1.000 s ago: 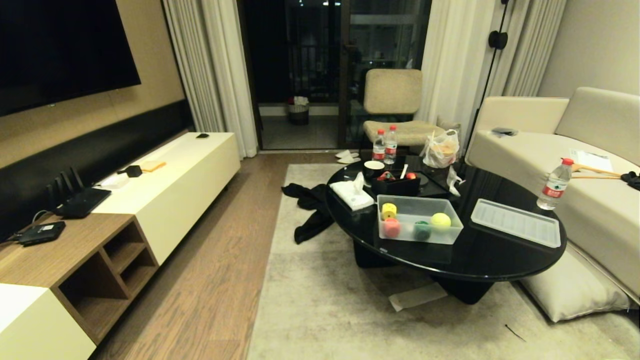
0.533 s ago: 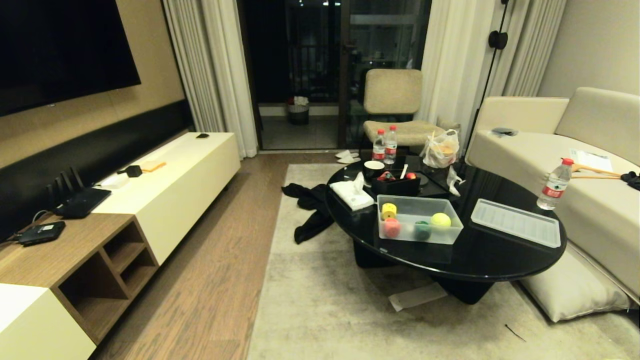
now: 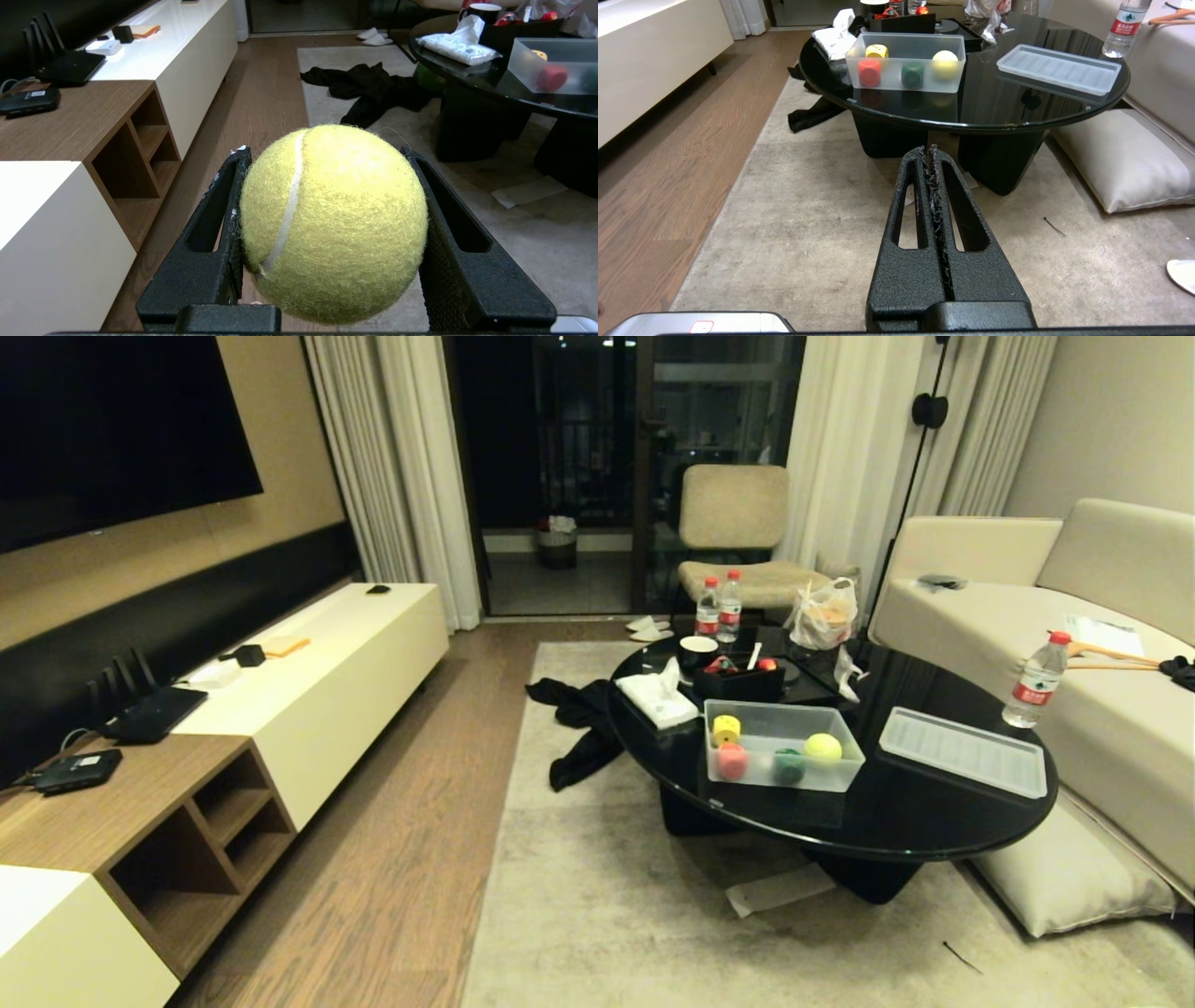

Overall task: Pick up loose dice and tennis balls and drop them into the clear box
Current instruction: Put the ball in the box

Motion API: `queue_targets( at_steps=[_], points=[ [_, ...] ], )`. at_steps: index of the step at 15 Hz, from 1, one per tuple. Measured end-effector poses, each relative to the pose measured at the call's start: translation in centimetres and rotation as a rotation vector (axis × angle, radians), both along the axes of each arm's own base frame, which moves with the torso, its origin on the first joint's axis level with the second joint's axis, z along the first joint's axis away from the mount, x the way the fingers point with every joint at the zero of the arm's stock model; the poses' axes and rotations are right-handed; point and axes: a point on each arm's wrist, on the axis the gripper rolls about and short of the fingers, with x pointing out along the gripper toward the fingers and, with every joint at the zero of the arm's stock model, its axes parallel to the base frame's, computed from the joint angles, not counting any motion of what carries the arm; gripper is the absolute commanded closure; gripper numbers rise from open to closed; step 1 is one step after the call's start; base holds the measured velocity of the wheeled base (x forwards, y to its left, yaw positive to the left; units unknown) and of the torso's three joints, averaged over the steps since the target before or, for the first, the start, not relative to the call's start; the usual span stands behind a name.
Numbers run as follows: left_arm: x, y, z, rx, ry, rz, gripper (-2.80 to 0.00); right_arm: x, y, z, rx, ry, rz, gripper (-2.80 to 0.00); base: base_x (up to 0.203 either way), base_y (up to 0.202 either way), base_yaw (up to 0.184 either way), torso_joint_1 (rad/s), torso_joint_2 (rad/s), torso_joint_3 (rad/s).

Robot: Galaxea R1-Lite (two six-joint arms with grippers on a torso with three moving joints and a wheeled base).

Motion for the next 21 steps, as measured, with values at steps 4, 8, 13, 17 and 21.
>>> queue_targets(
  at_steps=[4, 8, 13, 17, 21],
  points=[
    [0.00, 0.00, 0.00, 0.000, 0.000, 0.001, 0.00, 0.00, 0.00, 0.00, 0.000, 0.000, 0.000, 0.00, 0.000, 0.000, 0.000, 0.000, 0.00, 0.000],
    [0.00, 0.00, 0.00, 0.000, 0.000, 0.001, 0.00, 0.00, 0.00, 0.00, 0.000, 0.000, 0.000, 0.00, 0.000, 0.000, 0.000, 0.000, 0.00, 0.000],
    [0.00, 0.00, 0.00, 0.000, 0.000, 0.001, 0.00, 0.00, 0.00, 0.00, 0.000, 0.000, 0.000, 0.00, 0.000, 0.000, 0.000, 0.000, 0.00, 0.000],
    [0.00, 0.00, 0.00, 0.000, 0.000, 0.000, 0.00, 0.00, 0.00, 0.00, 0.000, 0.000, 0.000, 0.00, 0.000, 0.000, 0.000, 0.000, 0.00, 0.000],
    [0.00, 0.00, -0.01, -0.001, 0.001, 0.000, 0.00, 0.00, 0.00, 0.00, 0.000, 0.000, 0.000, 0.00, 0.000, 0.000, 0.000, 0.000, 0.00, 0.000]
  ],
)
